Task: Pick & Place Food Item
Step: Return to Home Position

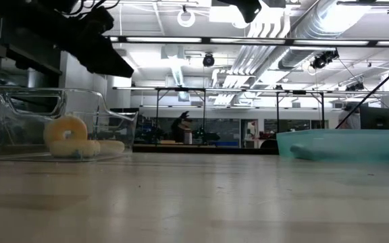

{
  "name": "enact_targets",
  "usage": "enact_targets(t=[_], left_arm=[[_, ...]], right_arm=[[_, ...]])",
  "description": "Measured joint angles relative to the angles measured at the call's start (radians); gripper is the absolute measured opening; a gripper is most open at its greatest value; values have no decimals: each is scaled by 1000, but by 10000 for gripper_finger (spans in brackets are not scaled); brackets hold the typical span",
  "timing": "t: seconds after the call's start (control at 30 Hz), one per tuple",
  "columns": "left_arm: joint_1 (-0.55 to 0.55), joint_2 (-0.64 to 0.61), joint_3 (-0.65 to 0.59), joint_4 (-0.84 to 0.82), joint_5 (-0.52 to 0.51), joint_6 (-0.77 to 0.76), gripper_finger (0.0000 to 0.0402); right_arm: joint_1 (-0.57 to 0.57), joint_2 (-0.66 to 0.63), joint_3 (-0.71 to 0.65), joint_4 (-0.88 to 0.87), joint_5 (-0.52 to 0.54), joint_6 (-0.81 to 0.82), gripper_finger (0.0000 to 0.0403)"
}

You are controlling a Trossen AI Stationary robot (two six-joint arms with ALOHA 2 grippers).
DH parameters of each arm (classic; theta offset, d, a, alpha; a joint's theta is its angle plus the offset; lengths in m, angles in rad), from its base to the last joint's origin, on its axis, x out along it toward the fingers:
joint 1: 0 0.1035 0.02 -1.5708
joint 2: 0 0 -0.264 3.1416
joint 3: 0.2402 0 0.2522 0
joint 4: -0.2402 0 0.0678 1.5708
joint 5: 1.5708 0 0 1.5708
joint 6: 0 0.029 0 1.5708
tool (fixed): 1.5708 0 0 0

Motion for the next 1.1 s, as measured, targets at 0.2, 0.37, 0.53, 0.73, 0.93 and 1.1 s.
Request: enact_targets(t=[0.2, 0.37, 0.53, 0.73, 0.93, 1.1], left_arm=[[30, -95, -73, 31, 6, 0, 187], [39, -189, -135, 31, 5, -9, 187], [39, -283, -189, 32, 5, -10, 187], [39, -402, -271, 33, 4, -18, 187], [39, -537, -346, 34, 4, -24, 187], [39, -625, -391, 35, 3, -20, 187]], right_arm=[[0, 0, 0, 0, 0, 0, 223], [0, 0, 0, 1, 0, 0, 223], [0, 0, 0, 1, 0, 0, 223], [0, 0, 0, 1, 0, 0, 223], [0, 0, 0, 1, 0, 0, 223], [0, 0, 0, 1, 0, 0, 223]])
